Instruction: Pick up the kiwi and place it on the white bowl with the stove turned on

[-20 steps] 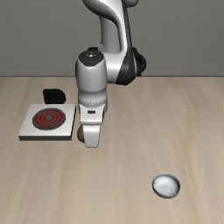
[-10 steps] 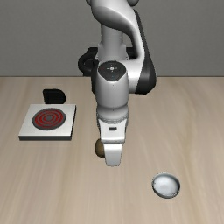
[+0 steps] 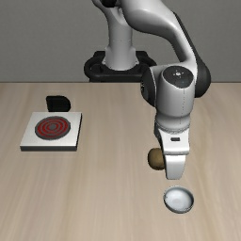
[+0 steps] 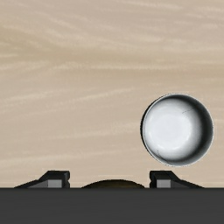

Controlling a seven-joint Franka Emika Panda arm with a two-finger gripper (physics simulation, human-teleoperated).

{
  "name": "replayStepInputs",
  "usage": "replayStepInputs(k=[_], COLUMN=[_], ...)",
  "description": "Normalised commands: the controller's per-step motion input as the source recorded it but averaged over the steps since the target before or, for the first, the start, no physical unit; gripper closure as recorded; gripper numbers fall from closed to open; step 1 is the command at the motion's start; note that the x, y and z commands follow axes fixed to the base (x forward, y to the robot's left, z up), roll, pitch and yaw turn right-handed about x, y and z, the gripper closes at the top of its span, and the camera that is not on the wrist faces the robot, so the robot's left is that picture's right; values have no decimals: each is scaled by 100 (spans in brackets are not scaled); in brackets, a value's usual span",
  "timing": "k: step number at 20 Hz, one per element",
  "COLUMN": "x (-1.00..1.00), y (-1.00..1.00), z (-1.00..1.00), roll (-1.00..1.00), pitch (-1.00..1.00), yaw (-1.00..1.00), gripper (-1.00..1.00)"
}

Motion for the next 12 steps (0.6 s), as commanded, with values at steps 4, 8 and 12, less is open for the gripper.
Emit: replayStepInputs(k=[4,8,12], x=[25,100,100], y=[75,0,0], z=[0,0,0], roll=[0,0,0], pitch=[0,0,0], yaw=[0,0,0], gripper=[100,100,100])
